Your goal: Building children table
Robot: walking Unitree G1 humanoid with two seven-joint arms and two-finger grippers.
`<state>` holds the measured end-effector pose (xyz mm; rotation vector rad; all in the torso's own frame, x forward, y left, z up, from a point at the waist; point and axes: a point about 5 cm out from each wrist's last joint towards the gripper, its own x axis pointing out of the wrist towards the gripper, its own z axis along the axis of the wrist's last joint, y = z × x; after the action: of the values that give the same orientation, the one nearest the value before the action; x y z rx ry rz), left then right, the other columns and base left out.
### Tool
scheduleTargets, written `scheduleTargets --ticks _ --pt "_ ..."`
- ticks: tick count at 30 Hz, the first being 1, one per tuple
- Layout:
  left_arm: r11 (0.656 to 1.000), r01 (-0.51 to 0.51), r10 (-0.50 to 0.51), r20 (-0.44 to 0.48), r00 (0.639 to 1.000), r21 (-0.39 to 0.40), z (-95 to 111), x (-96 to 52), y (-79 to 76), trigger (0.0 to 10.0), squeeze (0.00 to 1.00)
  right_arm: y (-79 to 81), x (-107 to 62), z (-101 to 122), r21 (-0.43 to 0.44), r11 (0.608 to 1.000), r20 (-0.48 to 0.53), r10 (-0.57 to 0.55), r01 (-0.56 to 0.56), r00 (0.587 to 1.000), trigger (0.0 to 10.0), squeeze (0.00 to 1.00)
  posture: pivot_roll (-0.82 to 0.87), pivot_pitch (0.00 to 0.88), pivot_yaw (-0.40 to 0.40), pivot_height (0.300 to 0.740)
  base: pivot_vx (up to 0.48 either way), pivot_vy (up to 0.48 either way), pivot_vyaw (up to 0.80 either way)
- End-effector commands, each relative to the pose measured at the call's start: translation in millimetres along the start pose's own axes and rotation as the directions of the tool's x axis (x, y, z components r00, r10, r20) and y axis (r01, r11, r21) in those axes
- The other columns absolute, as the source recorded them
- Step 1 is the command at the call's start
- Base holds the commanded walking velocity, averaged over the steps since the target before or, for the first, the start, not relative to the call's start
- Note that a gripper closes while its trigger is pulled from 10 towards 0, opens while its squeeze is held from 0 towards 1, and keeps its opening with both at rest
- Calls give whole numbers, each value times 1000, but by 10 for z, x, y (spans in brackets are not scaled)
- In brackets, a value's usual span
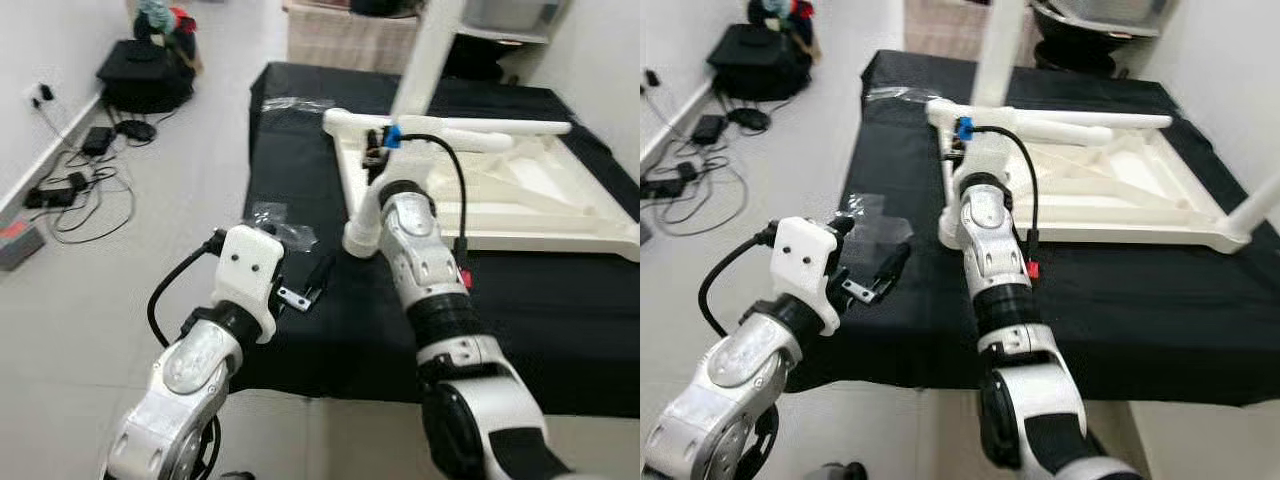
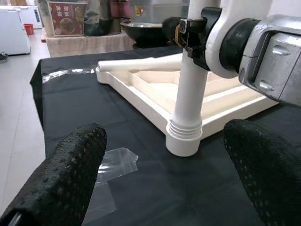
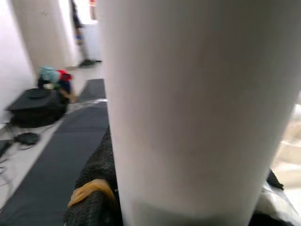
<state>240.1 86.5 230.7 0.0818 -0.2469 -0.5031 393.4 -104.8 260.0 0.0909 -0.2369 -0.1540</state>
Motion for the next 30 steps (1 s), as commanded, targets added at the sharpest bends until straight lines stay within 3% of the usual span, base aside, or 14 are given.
scheduleTargets --ticks 1,4,5,7,8,14,15,17,18,20,21,24,27,30 --pt "1000 1 -1 3 1000 6 3 -7 -12 10000 0 -155 -77 -376 -60 994 -145 -95 87 985 0 0 91 174 -123 740 0 0 0" --pt "1000 3 -3 0 1000 7 0 -13 -14 10000 0 -81 -70 -354 -48 997 -137 -62 56 989 157 0 91 173 -122 740 0 0 0" --pt "1000 2 -2 -1 1000 5 -3 -18 -14 10000 0 -5 -63 -327 -45 999 -129 -25 19 991 10000 0 90 173 -122 740 0 0 0" --pt "1000 2 -2 -2 1000 4 -7 -22 -15 10000 0 90 -63 -256 -40 999 -96 31 -35 995 10000 16 87 169 -120 740 0 0 0" --pt "1000 4 -4 -3 1000 3 -10 -23 -19 10000 0 177 -57 -170 -29 994 -56 104 -106 993 10000 1000 84 164 -119 740 0 0 0" --pt "1000 10 -10 1 1000 0 -10 -12 -35 10000 0 348 -48 14 -26 946 -2 323 -323 946 10000 1000 86 160 -120 740 0 0 0" --pt "1000 11 -11 2 1000 3 -7 -8 -35 10000 0 417 -50 32 -19 896 -25 442 -443 897 10000 0 87 160 -122 740 0 0 0" --pt "1000 10 -10 3 1000 3 -5 -5 -30 10000 0 493 -79 43 26 781 -62 624 -624 779 10000 0 85 158 -123 740 0 0 0" --pt "1000 10 -10 3 1000 3 -5 -5 -30 10000 0 493 -79 43 26 781 -62 624 -624 779 10000 0 85 158 -123 740 0 0 0" --pt "1000 9 -9 4 1000 2 -7 -9 -28 10000 0 443 -197 65 23 511 -77 858 -859 508 10000 0 86 156 -126 740 0 0 0" --pt "1000 9 -9 4 1000 2 -7 -9 -28 10000 0 443 -197 65 23 511 -77 858 -859 508 10000 0 86 156 -126 740 0 0 0" --pt "1000 8 -8 5 1000 2 -6 -10 -28 10000 0 298 -322 123 25 235 -58 971 -972 234 10000 0 87 154 -127 740 0 0 0" --pt "1000 9 -9 8 1000 3 -2 -7 -31 10000 0 204 -331 151 41 121 -55 991 -992 118 10000 0 89 154 -127 740 0 0 0" --pt "1000 12 -12 7 1000 4 -5 -7 -36 10000 0 177 -303 141 43 104 -71 992 -994 101 10000 0 90 155 -128 740 0 0 0"
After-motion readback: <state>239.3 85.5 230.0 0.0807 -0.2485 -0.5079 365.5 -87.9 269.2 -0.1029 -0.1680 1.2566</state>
